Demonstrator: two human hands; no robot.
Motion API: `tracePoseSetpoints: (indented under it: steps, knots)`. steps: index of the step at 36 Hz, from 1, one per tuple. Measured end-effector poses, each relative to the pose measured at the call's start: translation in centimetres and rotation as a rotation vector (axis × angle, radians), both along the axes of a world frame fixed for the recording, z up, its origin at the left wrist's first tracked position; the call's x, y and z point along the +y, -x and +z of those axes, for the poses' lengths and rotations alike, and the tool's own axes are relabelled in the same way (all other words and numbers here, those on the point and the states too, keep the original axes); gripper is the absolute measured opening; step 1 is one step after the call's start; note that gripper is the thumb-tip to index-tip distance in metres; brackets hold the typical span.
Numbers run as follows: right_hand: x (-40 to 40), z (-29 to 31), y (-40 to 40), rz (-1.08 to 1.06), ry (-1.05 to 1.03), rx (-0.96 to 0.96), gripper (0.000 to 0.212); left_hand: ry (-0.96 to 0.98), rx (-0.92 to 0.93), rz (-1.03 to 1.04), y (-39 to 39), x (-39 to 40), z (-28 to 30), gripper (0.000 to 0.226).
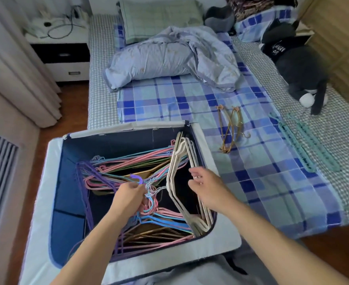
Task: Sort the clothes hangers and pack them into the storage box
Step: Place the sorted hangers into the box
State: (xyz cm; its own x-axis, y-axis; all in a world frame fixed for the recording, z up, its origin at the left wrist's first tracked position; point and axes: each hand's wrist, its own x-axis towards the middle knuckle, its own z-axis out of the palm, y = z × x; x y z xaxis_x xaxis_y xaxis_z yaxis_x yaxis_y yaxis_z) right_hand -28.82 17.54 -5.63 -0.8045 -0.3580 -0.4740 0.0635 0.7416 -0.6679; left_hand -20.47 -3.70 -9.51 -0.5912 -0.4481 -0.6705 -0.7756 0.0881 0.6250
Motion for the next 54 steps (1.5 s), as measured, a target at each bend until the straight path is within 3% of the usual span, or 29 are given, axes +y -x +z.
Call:
tracePoseSetpoints:
  steps: [6,12,15,19,23,26,28,30,32,35,37,41,47,49,52,54]
  knots:
    - [8.6,0.2,7.3,-0.319,0.069,0.049,0.03,0.0,0.186,0.006,4.0,5.6,3.7,0.023]
    - [18.9,-1.7,16.5,-0.427,0.092,-0.057,0.024,-0.206,0.384,0.066,12.7,16.5,6.3,0.019]
    - [24.2,-4.3,21.3,-0.42,0.084,-0.124,0.024,-0.287,0.356,0.075,17.7,22.8,5.8,0.02]
    - [29.3,-8.0,26.5,-0.426,0.04,-0.191,0.021,-0.297,0.166,-0.059,23.7,29.7,0.7,0.019]
    - [34.1,-14.5,32.2,-0.396,-0.035,-0.188,0.022,0.005,-0.039,-0.422,30.6,35.2,-9.5,0.021]
    - [36.1,-19.1,35.2,-0.362,-0.149,-0.132,0.021,0.214,-0.103,-0.525,35.4,36.7,-15.0,0.02]
    - [37.6,-22.5,36.7,-0.324,-0.213,-0.103,0.024,0.375,-0.112,-0.577,39.1,37.3,-19.0,0.031]
    - [38.2,-25.9,37.4,-0.263,-0.228,-0.119,0.012,0.623,-0.136,-0.682,42.4,36.3,-23.3,0.051]
    - [38.5,-29.4,37.1,-0.205,-0.223,-0.141,0.031,0.881,-0.164,-0.86,44.5,35.0,-26.3,0.057]
    - [38.9,-34.3,36.1,-0.197,-0.2,-0.156,0.047,1.009,-0.197,-1.049,46.3,34.8,-30.4,0.052]
    - [38.7,-36.1,35.8,-0.24,-0.182,-0.119,0.045,1.008,-0.188,-1.015,46.7,34.4,-31.5,0.052]
    - [38.1,-37.2,35.6,-0.246,-0.221,-0.079,0.042,0.816,-0.144,-0.813,46.9,35.3,-31.9,0.02]
    - [38.8,-34.1,36.1,-0.145,-0.202,-0.111,0.039,0.608,-0.08,-0.505,44.2,37.4,-27.1,0.01]
    - [40.5,-32.3,36.8,-0.228,-0.165,0.068,0.037,0.551,-0.052,-0.405,42.4,37.9,-25.8,0.005]
    - [45.1,-31.0,39.7,-0.376,-0.38,0.505,0.054,0.455,0.003,-0.281,40.3,39.2,-24.1,0.004]
    - [48.3,-31.8,42.1,-0.408,-0.538,0.444,0.074,0.428,0.044,-0.244,39.8,40.0,-23.7,0.005]
